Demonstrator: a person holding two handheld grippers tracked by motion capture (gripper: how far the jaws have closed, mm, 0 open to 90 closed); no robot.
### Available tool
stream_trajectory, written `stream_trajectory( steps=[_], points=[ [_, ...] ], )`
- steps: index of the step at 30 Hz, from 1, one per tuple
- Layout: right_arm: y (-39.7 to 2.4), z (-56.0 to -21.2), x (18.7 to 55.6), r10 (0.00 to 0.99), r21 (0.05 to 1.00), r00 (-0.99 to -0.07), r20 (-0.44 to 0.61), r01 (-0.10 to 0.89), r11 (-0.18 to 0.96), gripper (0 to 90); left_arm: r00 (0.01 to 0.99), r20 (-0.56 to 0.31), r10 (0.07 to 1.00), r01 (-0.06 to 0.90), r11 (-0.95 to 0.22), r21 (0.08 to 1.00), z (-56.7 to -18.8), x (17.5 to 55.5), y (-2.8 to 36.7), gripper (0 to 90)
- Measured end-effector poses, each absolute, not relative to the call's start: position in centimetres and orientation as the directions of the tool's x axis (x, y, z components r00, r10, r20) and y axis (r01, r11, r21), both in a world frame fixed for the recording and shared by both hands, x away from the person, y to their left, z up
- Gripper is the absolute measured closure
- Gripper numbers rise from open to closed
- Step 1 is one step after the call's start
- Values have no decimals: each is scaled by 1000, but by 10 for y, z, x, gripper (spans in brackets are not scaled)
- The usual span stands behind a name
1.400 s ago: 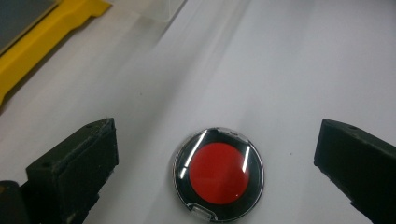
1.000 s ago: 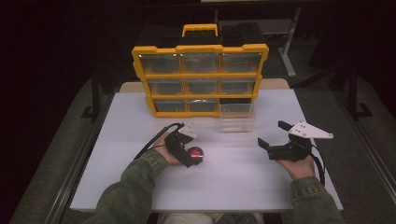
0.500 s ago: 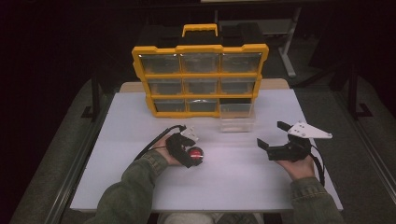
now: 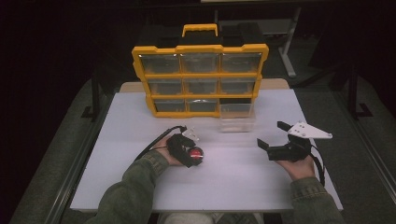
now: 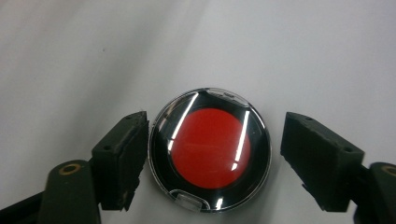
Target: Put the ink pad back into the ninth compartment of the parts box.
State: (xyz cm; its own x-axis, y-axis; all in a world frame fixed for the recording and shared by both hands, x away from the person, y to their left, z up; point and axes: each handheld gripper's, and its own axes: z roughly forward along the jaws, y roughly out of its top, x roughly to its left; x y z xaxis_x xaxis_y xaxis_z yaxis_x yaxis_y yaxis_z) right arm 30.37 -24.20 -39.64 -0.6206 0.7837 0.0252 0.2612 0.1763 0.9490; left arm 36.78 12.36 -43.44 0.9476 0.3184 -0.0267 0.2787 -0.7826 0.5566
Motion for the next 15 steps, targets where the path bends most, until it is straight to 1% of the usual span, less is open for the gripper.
stream_trajectory(
  steps=[4, 15],
  points=[
    [-242, -397, 304, 783, 949, -622, 23, 260, 179, 0, 946, -26, 324, 283, -781, 557, -436, 369, 125, 291],
    [-242, -396, 304, 784, 950, -621, 24, 259, 176, 0, 946, -26, 323, 280, -776, 564, -437, 369, 126, 297]
  ],
)
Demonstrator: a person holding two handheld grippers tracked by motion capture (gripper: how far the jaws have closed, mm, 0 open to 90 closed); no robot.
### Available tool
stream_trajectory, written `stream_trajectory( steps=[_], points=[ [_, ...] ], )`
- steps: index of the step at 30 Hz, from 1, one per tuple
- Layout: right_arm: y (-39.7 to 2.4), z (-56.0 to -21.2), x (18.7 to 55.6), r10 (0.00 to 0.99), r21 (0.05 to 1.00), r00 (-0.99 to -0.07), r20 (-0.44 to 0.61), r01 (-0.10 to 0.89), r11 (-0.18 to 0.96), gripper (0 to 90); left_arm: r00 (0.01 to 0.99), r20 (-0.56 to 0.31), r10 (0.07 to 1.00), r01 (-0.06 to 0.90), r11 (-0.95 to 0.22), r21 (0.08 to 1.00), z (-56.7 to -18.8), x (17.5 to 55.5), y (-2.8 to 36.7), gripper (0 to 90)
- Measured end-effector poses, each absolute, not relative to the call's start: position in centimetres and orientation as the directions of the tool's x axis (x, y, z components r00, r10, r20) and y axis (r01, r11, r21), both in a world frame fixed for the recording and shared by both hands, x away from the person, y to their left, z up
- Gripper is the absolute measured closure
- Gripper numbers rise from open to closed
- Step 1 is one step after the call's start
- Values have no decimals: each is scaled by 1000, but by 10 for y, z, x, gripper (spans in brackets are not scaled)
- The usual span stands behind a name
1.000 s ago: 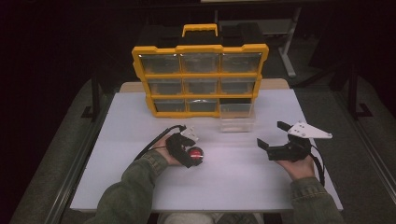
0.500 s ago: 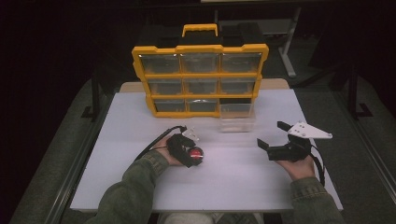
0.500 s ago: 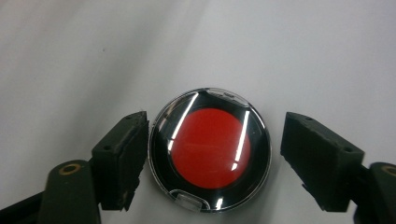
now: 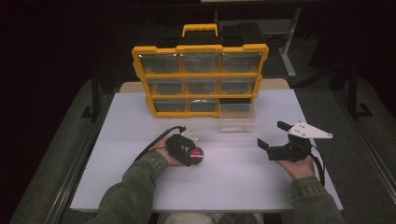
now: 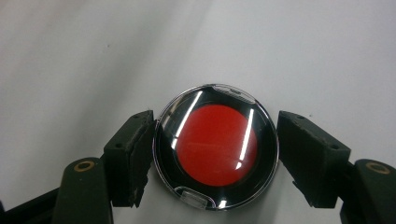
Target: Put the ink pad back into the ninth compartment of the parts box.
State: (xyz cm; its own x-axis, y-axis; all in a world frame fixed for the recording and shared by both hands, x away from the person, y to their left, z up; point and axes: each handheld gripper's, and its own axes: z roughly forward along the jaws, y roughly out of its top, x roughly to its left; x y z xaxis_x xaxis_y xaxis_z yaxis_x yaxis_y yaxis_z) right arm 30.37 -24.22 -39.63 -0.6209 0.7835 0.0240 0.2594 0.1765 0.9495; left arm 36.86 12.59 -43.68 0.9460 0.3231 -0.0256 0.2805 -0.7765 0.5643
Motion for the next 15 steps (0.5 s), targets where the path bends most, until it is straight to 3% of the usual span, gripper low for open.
stream_trajectory(
  steps=[15],
  points=[
    [-242, -396, 304, 784, 950, -620, 21, 257, 178, 0, 938, -20, 345, 290, -756, 588, -428, 371, 133, 297]
  ],
)
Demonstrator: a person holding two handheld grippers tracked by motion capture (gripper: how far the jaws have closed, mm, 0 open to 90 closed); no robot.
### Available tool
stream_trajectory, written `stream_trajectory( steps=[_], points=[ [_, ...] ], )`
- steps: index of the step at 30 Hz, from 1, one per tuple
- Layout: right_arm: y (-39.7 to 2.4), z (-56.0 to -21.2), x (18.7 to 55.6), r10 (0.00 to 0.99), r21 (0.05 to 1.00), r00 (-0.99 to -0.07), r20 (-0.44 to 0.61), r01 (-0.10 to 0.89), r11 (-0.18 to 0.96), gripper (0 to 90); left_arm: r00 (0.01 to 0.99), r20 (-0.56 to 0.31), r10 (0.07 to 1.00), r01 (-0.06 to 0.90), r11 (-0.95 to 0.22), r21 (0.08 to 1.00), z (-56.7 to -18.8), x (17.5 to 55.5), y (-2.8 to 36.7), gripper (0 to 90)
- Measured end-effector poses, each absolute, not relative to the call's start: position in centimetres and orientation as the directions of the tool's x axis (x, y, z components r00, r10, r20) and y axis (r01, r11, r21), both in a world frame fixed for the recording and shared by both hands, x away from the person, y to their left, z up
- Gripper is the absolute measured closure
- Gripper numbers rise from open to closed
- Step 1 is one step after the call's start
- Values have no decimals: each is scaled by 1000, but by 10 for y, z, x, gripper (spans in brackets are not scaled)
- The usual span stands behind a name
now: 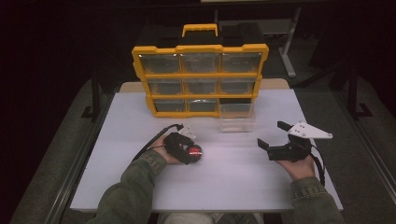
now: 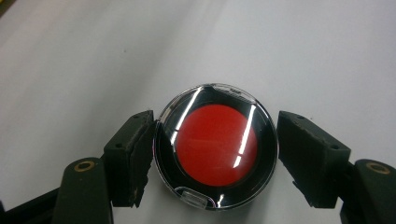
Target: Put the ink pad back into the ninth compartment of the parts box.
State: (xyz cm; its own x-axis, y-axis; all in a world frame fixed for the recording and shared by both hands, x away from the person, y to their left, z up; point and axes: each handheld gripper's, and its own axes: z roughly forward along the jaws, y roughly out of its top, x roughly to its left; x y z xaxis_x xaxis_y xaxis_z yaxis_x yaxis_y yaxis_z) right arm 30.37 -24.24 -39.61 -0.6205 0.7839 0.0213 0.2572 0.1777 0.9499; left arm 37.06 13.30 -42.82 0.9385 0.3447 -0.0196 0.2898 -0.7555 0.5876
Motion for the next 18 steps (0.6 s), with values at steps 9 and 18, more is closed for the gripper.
stream_trajectory(
  steps=[9, 18],
  points=[
    [-242, -396, 304, 784, 950, -620, 22, 257, 177, 0, 934, -14, 358, 295, -746, 598, -419, 372, 135, 297],
    [-242, -396, 303, 783, 950, -622, 21, 256, 178, 0, 932, -1, 363, 288, -737, 611, -405, 376, 136, 297]
  ],
)
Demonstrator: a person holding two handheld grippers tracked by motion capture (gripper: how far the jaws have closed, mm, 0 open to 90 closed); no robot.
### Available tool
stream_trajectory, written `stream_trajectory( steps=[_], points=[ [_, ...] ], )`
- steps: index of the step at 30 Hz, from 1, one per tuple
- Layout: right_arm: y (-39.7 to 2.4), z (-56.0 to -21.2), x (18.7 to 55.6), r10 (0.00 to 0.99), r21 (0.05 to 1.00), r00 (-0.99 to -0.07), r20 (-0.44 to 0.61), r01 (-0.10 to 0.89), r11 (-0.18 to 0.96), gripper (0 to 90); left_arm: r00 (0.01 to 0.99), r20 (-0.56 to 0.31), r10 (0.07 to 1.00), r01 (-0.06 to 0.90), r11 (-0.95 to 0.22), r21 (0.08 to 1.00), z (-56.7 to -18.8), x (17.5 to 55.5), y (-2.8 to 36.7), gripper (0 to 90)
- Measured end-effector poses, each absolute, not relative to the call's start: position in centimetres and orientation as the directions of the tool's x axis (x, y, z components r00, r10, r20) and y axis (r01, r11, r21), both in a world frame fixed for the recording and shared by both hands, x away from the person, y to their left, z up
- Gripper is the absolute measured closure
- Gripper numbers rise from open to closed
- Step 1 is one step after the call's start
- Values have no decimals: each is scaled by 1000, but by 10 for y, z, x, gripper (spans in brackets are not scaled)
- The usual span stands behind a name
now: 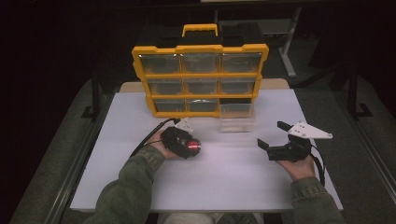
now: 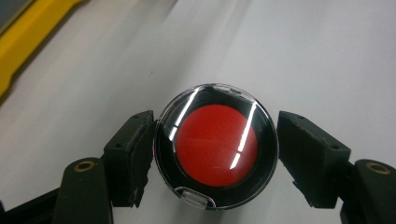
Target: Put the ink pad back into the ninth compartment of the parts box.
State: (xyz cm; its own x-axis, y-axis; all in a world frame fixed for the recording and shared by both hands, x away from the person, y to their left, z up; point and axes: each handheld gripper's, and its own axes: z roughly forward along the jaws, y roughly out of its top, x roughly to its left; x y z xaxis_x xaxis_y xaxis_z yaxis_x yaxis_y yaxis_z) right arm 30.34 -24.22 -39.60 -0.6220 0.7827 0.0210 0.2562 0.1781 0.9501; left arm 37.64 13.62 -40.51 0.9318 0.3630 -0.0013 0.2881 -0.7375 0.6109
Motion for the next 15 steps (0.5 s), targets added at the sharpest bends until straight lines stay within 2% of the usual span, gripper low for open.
stream_trajectory(
  steps=[15],
  points=[
    [-242, -396, 303, 783, 950, -622, 23, 257, 177, 0, 940, 7, 342, 265, -740, 619, -377, 385, 129, 297]
  ],
)
